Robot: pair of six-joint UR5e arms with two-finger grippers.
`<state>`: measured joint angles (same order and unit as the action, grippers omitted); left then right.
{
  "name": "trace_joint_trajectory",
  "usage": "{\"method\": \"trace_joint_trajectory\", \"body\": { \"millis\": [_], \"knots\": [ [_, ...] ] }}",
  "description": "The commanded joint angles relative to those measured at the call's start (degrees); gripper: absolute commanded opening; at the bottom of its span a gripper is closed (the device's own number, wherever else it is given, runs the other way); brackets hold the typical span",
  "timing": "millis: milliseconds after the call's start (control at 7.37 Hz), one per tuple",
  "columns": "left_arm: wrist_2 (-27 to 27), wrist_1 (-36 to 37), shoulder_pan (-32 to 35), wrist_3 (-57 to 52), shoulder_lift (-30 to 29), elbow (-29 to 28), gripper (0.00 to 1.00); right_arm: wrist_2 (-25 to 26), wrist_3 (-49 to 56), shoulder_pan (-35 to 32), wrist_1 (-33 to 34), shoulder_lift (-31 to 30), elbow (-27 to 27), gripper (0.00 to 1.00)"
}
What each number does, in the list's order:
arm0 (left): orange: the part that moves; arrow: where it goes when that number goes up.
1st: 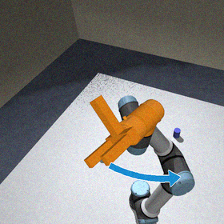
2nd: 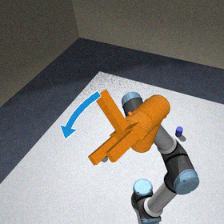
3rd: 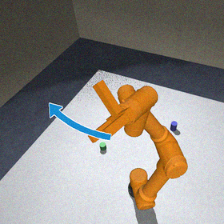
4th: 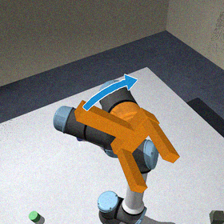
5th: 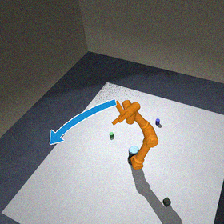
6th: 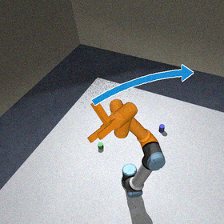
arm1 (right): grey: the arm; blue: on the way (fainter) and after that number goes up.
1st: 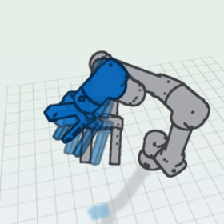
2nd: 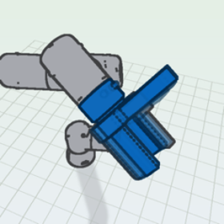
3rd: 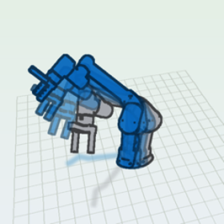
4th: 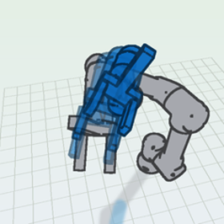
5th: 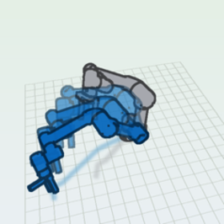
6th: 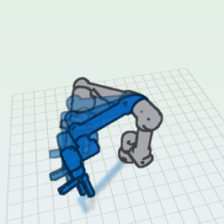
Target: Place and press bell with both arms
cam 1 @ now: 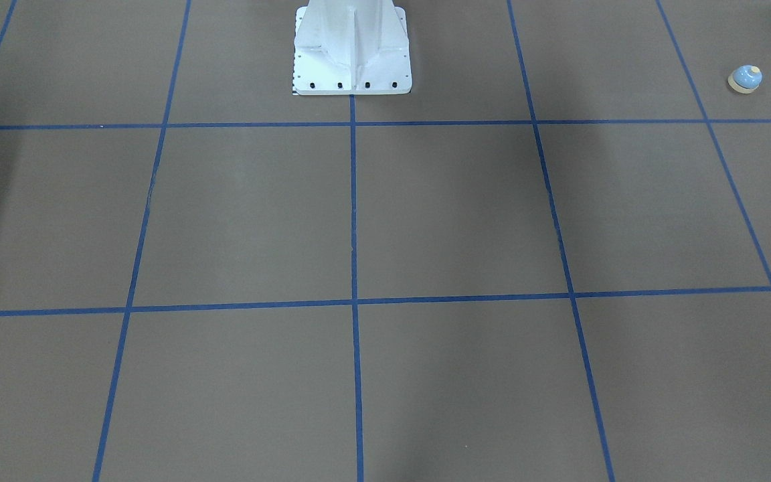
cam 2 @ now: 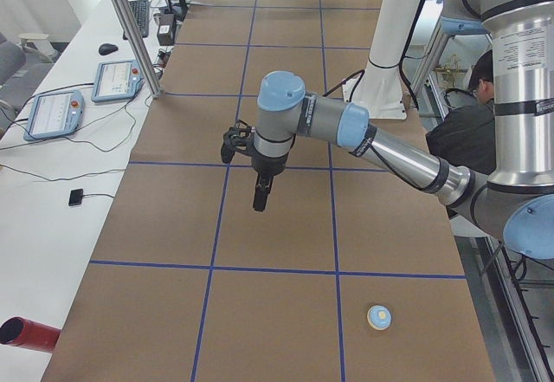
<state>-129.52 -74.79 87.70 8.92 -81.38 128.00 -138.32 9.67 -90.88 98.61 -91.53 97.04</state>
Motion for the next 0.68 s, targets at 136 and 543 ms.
{"method": "trace_joint_trajectory", "body": {
  "millis": [136, 543],
  "knots": [
    [8.2, 13.3, -13.6, 23.1, 0.0, 17.1, 1.0, 0.1, 0.0, 0.0, 0.0, -0.2, -0.4, 1.0],
    [19.2, 13.7, -30.9, 51.2, -0.2, 19.9, 1.0, 0.2, 0.0, 0.0, 0.0, -0.8, -0.1, 1.0]
  ]
}}
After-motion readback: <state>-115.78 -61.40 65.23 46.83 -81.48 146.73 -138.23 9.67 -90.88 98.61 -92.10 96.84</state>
